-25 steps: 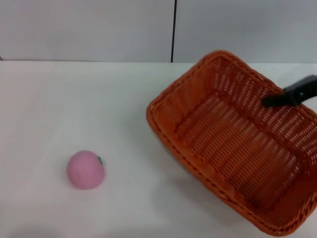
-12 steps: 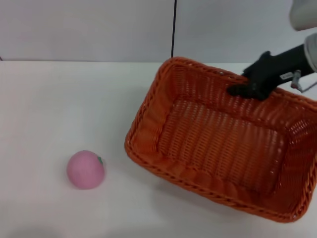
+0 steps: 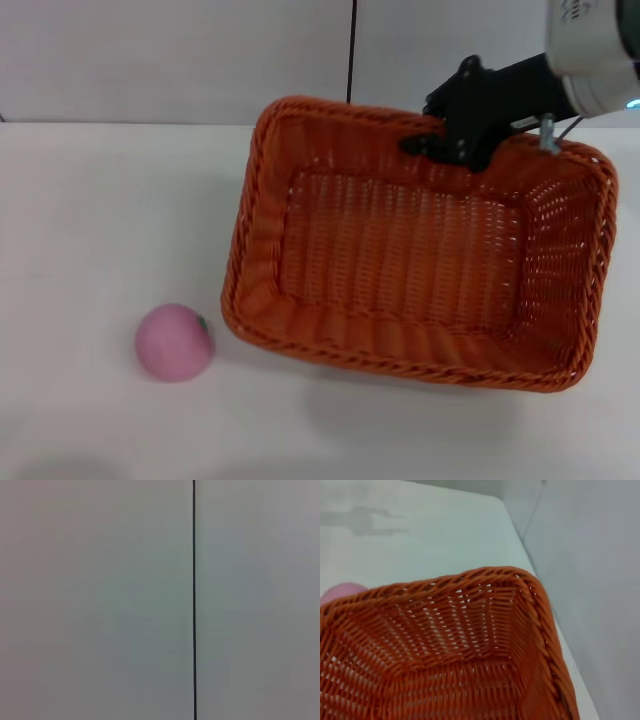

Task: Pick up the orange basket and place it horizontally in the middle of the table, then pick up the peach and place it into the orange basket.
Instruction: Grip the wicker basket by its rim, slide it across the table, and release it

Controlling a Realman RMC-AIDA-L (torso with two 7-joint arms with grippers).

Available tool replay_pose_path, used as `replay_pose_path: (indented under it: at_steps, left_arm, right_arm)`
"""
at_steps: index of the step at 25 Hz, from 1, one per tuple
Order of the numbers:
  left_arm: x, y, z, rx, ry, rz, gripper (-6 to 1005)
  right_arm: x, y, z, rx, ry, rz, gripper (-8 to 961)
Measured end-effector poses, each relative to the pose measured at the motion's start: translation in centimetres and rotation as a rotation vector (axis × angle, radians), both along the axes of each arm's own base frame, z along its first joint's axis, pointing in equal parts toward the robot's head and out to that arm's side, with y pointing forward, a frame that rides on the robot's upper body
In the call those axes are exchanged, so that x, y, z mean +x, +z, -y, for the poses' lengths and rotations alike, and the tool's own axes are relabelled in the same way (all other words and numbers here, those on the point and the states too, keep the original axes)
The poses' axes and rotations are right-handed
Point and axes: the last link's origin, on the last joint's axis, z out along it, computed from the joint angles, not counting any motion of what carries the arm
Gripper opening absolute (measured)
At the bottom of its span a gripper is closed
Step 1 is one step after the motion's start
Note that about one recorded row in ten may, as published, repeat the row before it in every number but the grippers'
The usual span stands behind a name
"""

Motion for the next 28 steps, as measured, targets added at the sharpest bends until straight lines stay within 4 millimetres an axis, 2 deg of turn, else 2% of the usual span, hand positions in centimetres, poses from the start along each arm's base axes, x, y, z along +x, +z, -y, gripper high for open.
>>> replay_pose_path:
  at_steps: [1,5,10,15,28]
  left_arm:
    - [0.0,0.0,0.2,0.002,-0.002,-0.001,470]
    - [0.0,0.2,0.7,0.011,0.0,-0.003,468]
    - [-0.1,0.3,1.1,0.018,0.012,-0.005,465]
    - [-0.3,0.3,1.2,0.018,0.024,-0.004,462]
    - [-0.4,0.5,0.7,0.017,0.026,-0.013,455]
  right_arm:
    - [0.0,0.0,0.0,0.0,0.0,0.0,153]
    - [-0.4,-2.1,0.0,-0.008,0.099,0.102,153]
    - [-0.6,-3.1,0.1,-0.005,0.155,0.145,154]
    - [-1.5,-4.0,0.3,-0.005,0.205,0.073,154]
    - [-0.8,-5.1,0.5,0.054,0.223,0.007,153]
